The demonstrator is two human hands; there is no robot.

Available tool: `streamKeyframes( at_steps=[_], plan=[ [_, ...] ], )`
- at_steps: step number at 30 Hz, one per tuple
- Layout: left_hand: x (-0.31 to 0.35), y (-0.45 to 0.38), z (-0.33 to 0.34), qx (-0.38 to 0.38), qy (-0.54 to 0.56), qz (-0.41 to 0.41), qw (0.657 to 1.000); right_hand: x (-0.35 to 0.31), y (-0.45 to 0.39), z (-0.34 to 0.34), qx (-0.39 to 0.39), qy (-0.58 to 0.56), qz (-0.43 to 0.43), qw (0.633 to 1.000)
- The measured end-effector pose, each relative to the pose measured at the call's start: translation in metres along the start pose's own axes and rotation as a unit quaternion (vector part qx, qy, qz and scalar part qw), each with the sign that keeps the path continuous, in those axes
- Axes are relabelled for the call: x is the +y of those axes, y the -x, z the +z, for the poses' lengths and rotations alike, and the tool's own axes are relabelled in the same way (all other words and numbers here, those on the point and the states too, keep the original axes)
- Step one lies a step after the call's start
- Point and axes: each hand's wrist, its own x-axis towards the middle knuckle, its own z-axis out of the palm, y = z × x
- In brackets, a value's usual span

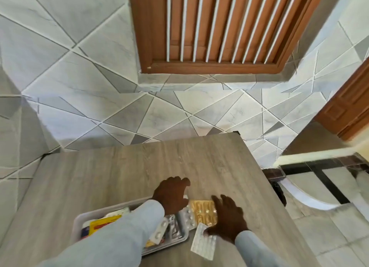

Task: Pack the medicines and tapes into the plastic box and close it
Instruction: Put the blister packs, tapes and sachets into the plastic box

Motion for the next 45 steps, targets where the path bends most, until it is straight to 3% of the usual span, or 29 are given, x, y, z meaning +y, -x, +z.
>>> streamKeyframes(
  at_steps=[4,7,14,23,28,33,38,41,45],
  plan=[
    [0.026,-0.047,0.015,-0.139,-0.165,-0.055,0.975,0.007,-0.019,0.005,-0.067,0.075,-0.077,0.992],
    [0.029,-0.063,0.029,-0.220,-0.225,-0.121,0.942,0.004,-0.022,0.008,-0.068,0.115,-0.118,0.984],
    [0.036,-0.069,0.046,-0.210,-0.235,-0.149,0.937,0.004,-0.019,0.009,-0.038,0.099,-0.099,0.989],
    [0.040,-0.075,0.043,-0.274,-0.168,-0.114,0.940,0.039,-0.042,0.000,-0.116,-0.161,-0.015,0.980],
    [0.045,-0.079,0.041,-0.233,-0.048,-0.097,0.966,0.056,-0.051,-0.007,-0.103,-0.254,0.017,0.961],
    [0.026,-0.078,0.024,-0.089,0.153,-0.112,0.978,0.074,-0.060,-0.018,-0.047,-0.390,0.024,0.919],
    [0.002,-0.031,-0.012,0.049,0.335,-0.124,0.933,0.059,-0.065,-0.034,0.022,-0.487,0.010,0.873],
    [-0.026,0.014,-0.022,0.082,0.391,-0.154,0.904,0.022,-0.052,-0.040,0.002,-0.557,-0.035,0.830],
    [-0.067,0.080,-0.023,0.094,0.410,-0.198,0.885,-0.039,-0.022,-0.029,-0.030,-0.538,-0.096,0.837]
  ],
)
